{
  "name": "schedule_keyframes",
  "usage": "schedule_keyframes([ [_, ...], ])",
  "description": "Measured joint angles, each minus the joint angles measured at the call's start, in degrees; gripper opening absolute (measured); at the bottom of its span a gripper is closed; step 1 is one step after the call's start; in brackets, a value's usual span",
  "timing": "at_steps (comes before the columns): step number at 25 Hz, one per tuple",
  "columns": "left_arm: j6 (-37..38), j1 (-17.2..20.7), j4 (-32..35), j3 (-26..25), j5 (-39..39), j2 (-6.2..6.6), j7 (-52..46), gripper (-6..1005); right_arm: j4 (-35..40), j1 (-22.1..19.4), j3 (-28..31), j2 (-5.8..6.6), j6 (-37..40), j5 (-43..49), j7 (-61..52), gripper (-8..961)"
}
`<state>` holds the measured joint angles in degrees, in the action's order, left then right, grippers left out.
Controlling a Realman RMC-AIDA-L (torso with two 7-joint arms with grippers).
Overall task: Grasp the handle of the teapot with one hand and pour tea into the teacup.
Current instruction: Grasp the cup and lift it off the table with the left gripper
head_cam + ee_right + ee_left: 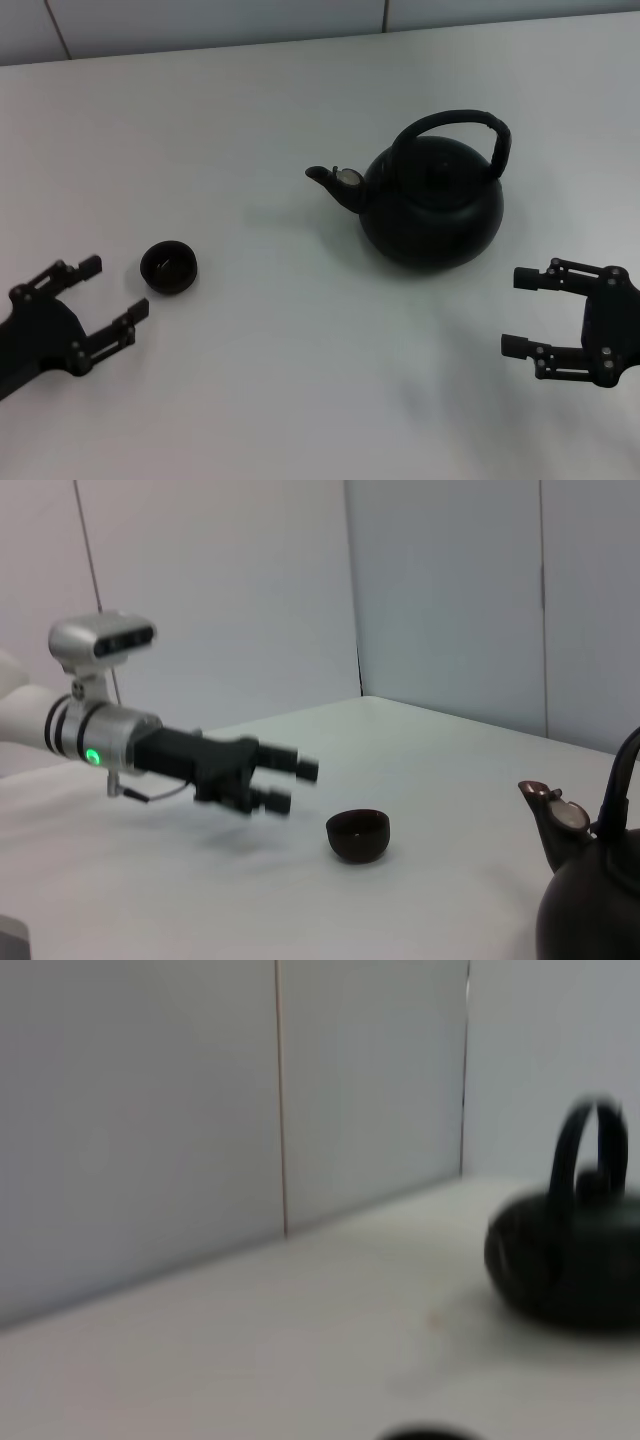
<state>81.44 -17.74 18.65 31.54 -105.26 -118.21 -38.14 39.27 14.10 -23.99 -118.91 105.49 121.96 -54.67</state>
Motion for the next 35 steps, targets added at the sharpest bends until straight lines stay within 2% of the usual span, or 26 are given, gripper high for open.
schedule_keyframes([
  [3,-2.82,0.07,-0.09,1.43,-0.01,-0.32,0.70,774,0.01,0.09,0.00,0.00,-0.02,0.00,0.00,775],
  [13,-2.97,-0.55,-1.17,1.03,0.15,-0.38,1.30,760,-0.08,0.24,0.09,0.00,-0.03,-0.01,-0.01,775],
  [29,-9.62,-7.11,-7.21,0.90,0.80,-0.53,2.68,737,0.21,0.34,0.26,0.00,0.54,-0.51,-0.44,774],
  [35,-10.43,-7.66,-7.35,0.98,0.80,-0.58,2.72,729,0.28,0.23,0.26,0.00,0.60,-0.61,-0.44,774],
])
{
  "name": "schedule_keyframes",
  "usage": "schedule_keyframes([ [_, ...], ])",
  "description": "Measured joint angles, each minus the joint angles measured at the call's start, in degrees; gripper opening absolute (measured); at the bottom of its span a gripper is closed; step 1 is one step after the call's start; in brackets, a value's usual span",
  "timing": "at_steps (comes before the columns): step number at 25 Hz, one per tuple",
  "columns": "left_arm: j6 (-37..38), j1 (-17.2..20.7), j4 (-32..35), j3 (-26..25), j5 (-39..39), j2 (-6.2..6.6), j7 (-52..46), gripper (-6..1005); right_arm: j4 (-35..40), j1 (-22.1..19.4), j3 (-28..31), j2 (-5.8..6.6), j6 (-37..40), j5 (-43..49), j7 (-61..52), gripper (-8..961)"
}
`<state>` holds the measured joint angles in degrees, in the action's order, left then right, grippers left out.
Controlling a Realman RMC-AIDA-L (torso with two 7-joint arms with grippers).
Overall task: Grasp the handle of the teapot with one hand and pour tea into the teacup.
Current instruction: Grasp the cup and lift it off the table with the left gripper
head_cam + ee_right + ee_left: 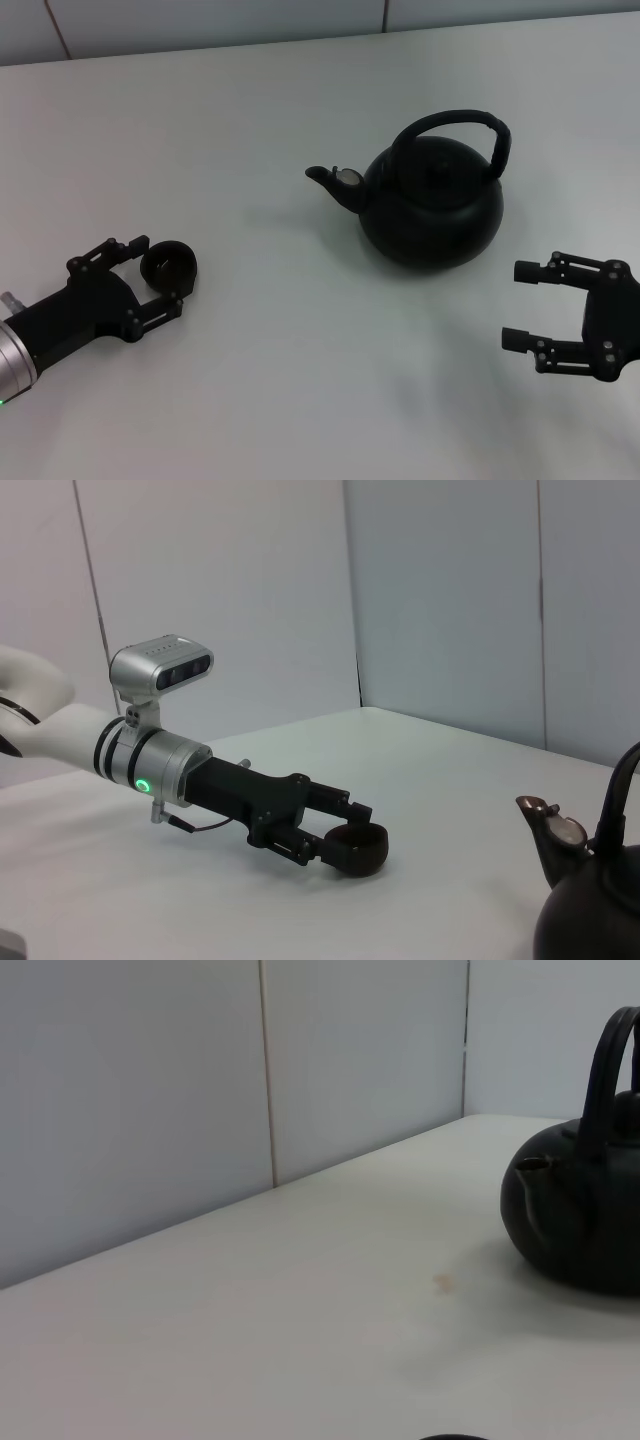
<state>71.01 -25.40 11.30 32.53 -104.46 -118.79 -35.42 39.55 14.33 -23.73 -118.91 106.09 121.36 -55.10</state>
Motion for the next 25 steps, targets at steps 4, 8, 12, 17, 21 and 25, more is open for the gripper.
schedule_keyframes([
  [4,-0.16,-0.19,-0.03,-0.01,0.00,-0.02,0.00,723,-0.02,-0.01,0.00,0.00,0.00,-0.09,0.04,774],
  [8,-0.68,-0.37,-0.08,0.27,-0.01,-0.03,0.00,718,-0.05,-0.01,0.00,0.00,0.05,-0.45,0.05,774],
  [12,-1.02,-0.63,-0.21,0.35,-0.10,-0.03,0.01,712,0.01,-0.09,0.00,0.00,0.11,-0.50,0.05,774],
  [17,-1.06,-0.95,-0.70,0.35,-0.30,-0.04,0.01,705,0.02,-0.18,0.00,0.00,0.18,-0.60,0.04,774],
  [21,-1.37,-0.98,-0.93,0.35,-0.18,-0.03,0.01,700,0.00,-0.18,0.00,0.00,0.18,-0.67,0.02,774],
  [25,-1.28,-0.98,-0.99,0.35,-0.15,-0.03,0.01,694,-0.20,-0.18,0.00,0.00,0.18,-0.71,0.02,774],
])
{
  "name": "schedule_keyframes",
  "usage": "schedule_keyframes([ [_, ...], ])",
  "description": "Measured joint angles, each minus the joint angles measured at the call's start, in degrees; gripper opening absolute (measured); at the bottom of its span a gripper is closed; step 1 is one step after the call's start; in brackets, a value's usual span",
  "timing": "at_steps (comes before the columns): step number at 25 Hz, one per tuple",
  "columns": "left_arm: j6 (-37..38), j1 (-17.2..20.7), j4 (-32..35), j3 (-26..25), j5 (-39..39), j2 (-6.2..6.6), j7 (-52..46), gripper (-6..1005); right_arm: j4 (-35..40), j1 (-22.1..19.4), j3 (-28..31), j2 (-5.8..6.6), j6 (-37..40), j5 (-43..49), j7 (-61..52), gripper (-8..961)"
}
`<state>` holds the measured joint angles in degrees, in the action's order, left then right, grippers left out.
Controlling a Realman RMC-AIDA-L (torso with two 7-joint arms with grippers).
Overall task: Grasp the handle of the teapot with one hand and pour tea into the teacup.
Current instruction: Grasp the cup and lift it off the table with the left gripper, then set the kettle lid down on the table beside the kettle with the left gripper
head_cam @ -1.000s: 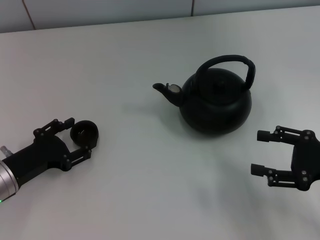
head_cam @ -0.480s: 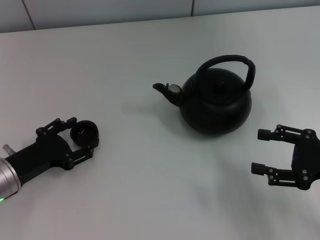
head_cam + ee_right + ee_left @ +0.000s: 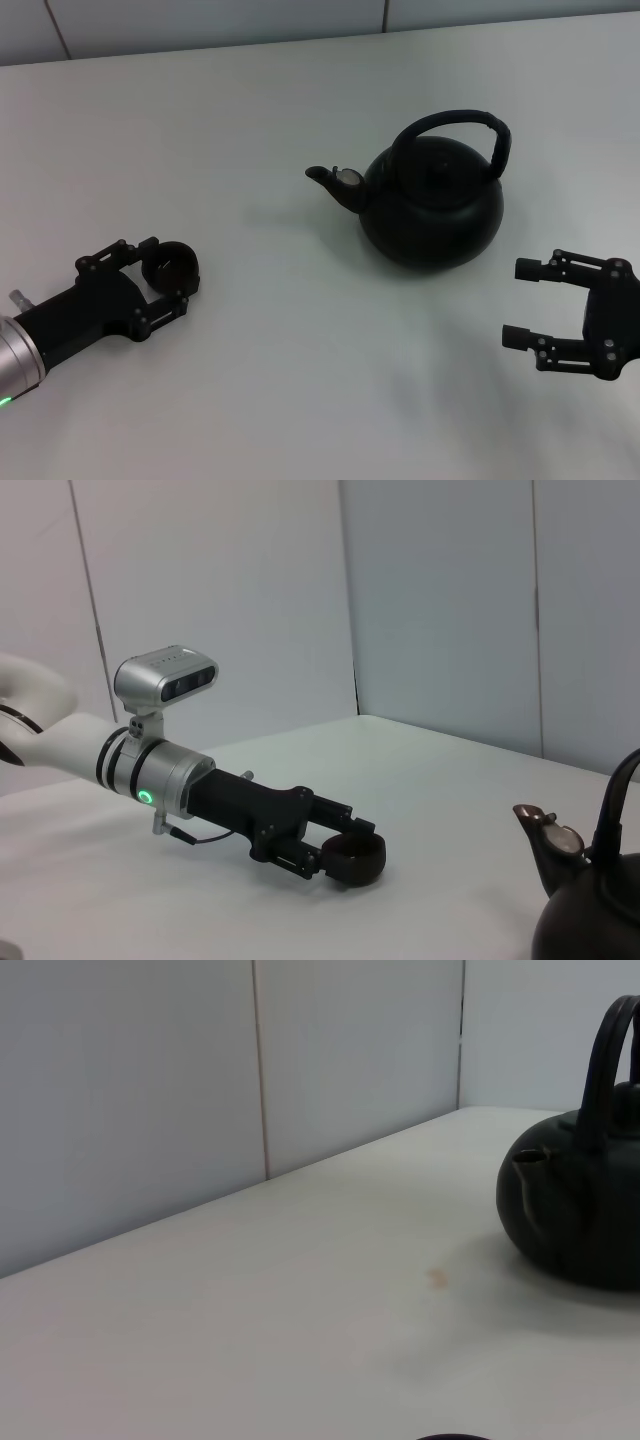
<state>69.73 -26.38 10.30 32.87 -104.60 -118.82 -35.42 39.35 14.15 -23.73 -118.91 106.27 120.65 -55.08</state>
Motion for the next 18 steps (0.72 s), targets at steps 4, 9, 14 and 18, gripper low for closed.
schedule_keyframes([
  [4,0.98,0.00,-0.02,0.00,-0.01,0.00,0.00,690,-0.15,0.03,0.00,0.00,0.00,0.00,0.09,775],
  [9,2.39,-2.85,-2.68,-0.02,0.02,-0.20,0.01,691,-0.15,0.15,0.00,0.00,-0.04,0.00,0.19,775],
  [14,0.70,-8.01,-8.23,-0.99,0.12,-0.32,1.46,692,-0.15,0.22,0.00,0.00,0.02,0.00,0.18,775],
  [18,-1.91,-10.86,-11.65,-1.78,0.14,-0.35,3.15,700,-0.15,0.26,0.00,0.00,0.05,0.00,0.18,775],
])
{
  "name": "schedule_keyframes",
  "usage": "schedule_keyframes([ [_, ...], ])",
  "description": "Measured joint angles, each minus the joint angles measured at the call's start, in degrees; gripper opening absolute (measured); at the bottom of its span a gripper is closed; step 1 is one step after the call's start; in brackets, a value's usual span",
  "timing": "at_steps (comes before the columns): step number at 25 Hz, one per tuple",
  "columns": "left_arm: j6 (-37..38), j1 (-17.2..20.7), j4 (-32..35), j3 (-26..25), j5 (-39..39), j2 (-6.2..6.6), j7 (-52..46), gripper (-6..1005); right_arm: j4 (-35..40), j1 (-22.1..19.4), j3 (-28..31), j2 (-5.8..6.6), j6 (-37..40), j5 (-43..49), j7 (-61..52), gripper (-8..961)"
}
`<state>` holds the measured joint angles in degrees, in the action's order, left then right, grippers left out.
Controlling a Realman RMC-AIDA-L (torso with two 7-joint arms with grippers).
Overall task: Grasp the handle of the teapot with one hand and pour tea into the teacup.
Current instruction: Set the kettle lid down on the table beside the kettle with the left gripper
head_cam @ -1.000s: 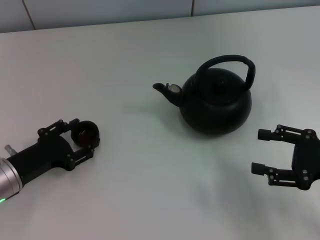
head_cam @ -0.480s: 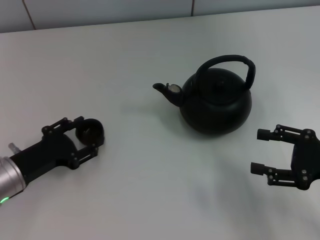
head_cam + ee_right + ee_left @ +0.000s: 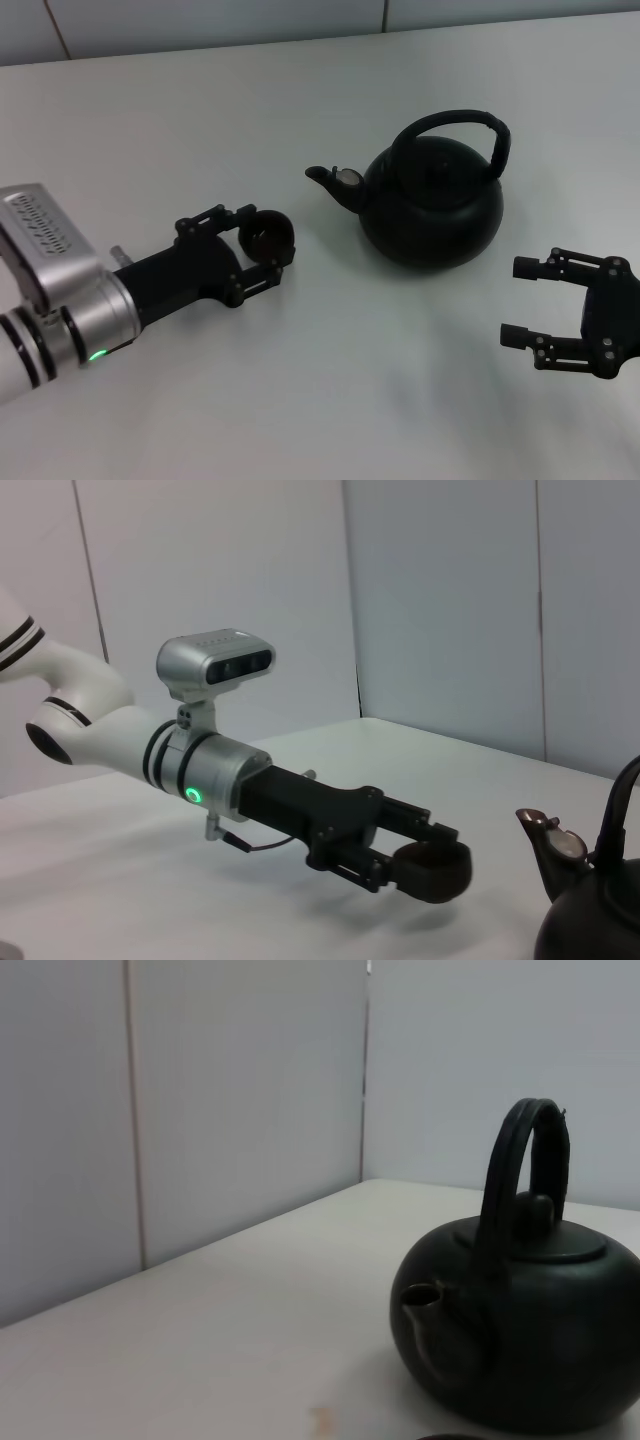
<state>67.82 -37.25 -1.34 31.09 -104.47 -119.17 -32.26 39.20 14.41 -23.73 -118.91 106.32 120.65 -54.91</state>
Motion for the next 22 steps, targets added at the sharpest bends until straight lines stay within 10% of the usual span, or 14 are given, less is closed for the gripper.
schedule_keyframes([
  [22,-7.45,-2.46,-7.35,-4.49,-0.47,0.00,10.16,746,-0.01,0.06,-0.01,0.00,0.03,-0.07,0.09,775],
])
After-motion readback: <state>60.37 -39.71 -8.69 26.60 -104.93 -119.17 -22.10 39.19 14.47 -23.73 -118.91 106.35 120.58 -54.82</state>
